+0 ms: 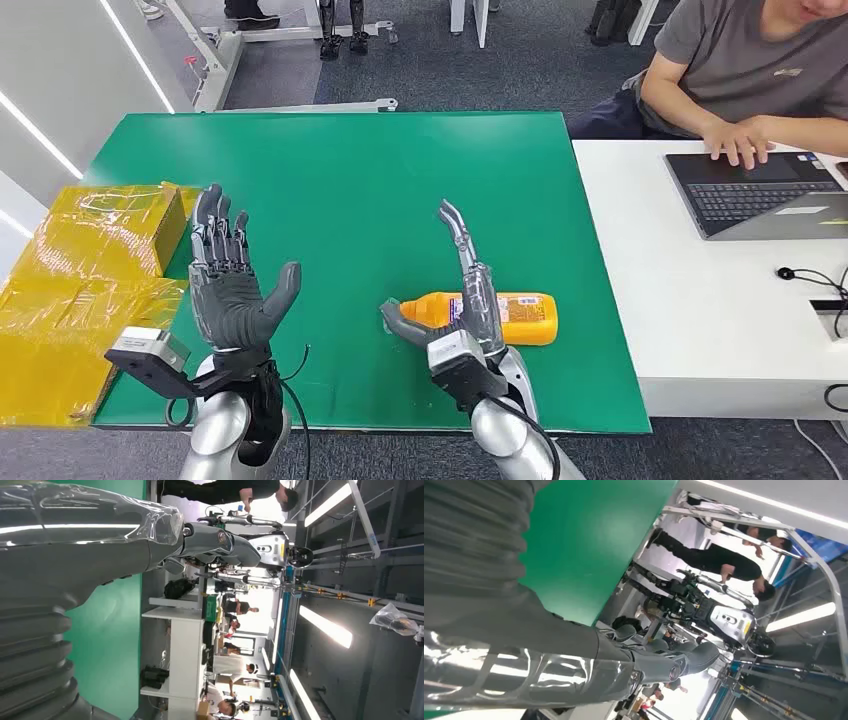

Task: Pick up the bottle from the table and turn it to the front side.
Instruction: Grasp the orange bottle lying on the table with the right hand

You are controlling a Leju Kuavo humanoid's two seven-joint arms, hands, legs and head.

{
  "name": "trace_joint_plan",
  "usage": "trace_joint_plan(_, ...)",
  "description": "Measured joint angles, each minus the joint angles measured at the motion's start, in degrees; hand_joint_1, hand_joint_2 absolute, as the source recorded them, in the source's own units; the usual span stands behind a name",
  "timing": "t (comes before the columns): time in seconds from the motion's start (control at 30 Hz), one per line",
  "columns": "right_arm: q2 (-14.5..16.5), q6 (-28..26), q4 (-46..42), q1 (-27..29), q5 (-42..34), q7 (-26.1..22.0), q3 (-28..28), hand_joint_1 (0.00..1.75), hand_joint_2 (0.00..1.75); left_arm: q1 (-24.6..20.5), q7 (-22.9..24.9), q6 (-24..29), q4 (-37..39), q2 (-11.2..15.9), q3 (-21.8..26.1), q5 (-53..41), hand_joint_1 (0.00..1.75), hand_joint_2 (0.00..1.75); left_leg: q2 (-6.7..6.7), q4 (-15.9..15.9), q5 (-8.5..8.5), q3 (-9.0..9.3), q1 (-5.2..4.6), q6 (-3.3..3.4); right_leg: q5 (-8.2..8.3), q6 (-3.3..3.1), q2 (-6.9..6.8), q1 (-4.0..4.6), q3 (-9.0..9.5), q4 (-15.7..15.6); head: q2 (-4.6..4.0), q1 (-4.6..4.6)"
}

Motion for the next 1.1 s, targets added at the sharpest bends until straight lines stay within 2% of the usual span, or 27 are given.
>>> trace_joint_plan(0.07,-0.3,0.9,0.0,-0.4,1.8,1.8,0.0,0.00,1.75,0.0,0.0,-0.4,0.0,0.0,0.1,-0.1,0.00,1.75,0.00,0.0,0.00,0.00,0.00,0.00,0.00,0.00,0.00,0.00,0.00,0.0,0.00,-0.01)
trace_joint_plan(0.13,-1.2,3.4,0.2,-1.4,6.6,6.1,0.0,0.00,1.75,0.0,0.0,-1.2,0.0,0.0,0.4,-0.3,0.00,1.75,0.00,0.0,0.00,0.00,0.00,0.00,0.01,0.00,0.00,0.00,0.00,0.0,0.00,-0.01)
trace_joint_plan(0.23,-3.6,9.6,1.0,-3.6,14.9,12.7,0.3,0.00,1.75,0.0,0.0,-2.3,0.0,-0.1,1.0,-0.4,0.00,1.75,0.00,0.0,0.01,0.00,-0.01,0.01,0.03,0.02,-0.01,-0.01,0.02,0.0,0.00,0.01)
trace_joint_plan(0.3,-5.3,14.1,2.2,-5.5,18.6,15.2,0.4,0.00,1.75,0.0,0.0,-2.6,0.0,0.0,1.2,-0.3,0.00,1.75,-0.01,0.0,0.01,0.00,-0.01,0.01,0.05,0.02,-0.01,-0.01,0.03,0.0,0.00,0.00)
trace_joint_plan(0.5,-9.8,25.9,8.1,-12.3,23.3,18.1,1.7,0.00,1.75,-0.1,0.0,-3.6,0.0,0.0,1.8,0.1,0.00,1.75,-0.04,0.1,0.02,0.02,-0.01,0.01,0.06,0.02,-0.03,-0.01,0.03,0.0,0.00,0.01)
trace_joint_plan(0.7,-14.5,31.2,12.9,-15.4,24.7,20.0,3.0,0.00,1.75,-1.0,0.0,-4.2,0.7,0.1,1.9,1.1,0.00,1.75,-0.10,0.1,0.01,0.00,-0.01,0.01,0.06,0.03,-0.06,-0.01,0.03,0.0,0.00,0.00)
trace_joint_plan(0.87,-18.6,37.6,14.8,-17.1,24.2,21.3,4.3,0.00,1.75,-2.2,0.0,-4.4,2.0,0.0,1.9,2.5,0.00,1.75,-0.10,0.1,0.01,0.00,-0.02,0.02,0.06,0.03,-0.06,-0.02,0.03,0.0,0.00,-0.01)
trace_joint_plan(1.1,-23.1,45.4,17.5,-19.4,22.9,22.7,7.1,0.00,1.75,-3.2,0.0,-4.5,3.8,-0.3,1.9,4.5,0.00,1.75,-0.10,0.1,0.01,0.00,-0.02,0.02,0.06,0.03,-0.06,-0.02,0.03,0.0,0.00,-0.01)
